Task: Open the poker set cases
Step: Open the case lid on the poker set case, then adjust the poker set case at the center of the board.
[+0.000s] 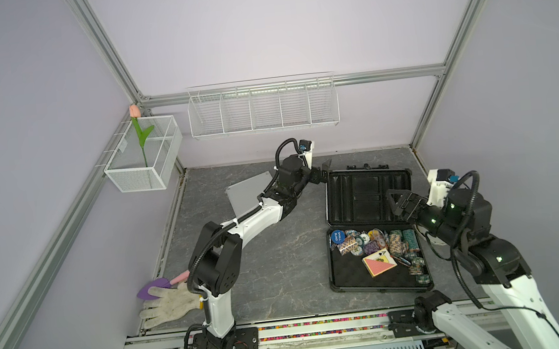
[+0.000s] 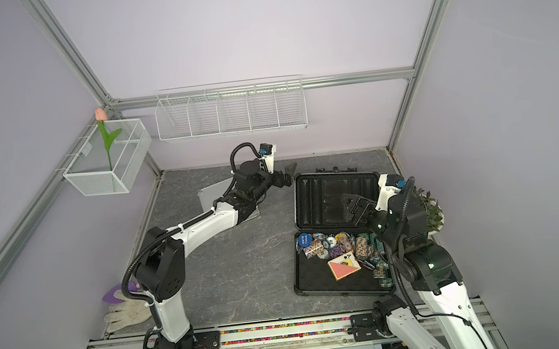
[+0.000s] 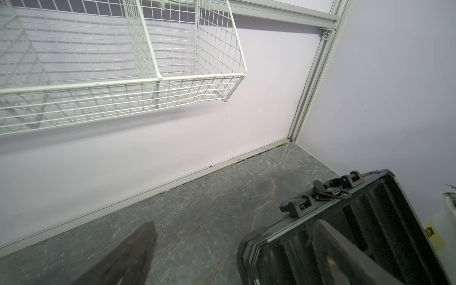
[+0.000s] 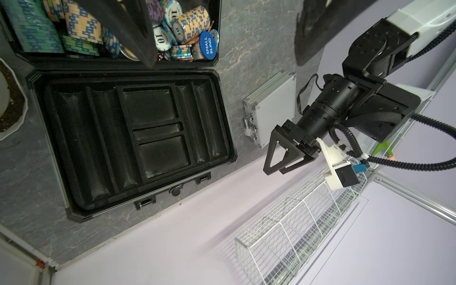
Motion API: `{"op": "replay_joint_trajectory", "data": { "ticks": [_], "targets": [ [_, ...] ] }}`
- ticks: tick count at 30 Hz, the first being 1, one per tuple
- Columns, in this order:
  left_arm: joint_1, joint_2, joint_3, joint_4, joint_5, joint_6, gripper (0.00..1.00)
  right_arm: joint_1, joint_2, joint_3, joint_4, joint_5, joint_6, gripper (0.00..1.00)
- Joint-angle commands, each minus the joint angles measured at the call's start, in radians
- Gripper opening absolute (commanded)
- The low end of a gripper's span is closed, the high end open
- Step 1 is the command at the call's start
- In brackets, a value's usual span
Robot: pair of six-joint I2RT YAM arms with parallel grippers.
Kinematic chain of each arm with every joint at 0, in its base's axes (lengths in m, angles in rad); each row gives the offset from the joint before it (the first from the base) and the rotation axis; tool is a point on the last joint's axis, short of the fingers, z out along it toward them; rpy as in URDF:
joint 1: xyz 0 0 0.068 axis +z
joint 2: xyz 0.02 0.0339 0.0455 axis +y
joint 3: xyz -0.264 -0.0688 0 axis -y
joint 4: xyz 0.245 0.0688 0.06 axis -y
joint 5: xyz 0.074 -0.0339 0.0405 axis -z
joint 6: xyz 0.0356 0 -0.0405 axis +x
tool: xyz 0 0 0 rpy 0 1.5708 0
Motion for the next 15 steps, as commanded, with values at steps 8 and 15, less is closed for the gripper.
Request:
{"op": "replay_joint_trajectory", "data": {
  "ticks": [8, 15],
  "targets": [
    [0.111, -0.246, 0.035, -0.580, -0.175, -0.234, 0.99, 0.368, 0.298, 0.084, 0.147, 0.231, -0.115, 0.90],
    [0.402, -0.399, -0.142, -0.728, 0.025, -0.437, 0.97, 0.456, 0.694, 0.213, 0.390, 0.183, -0.240, 0.94]
  ]
}}
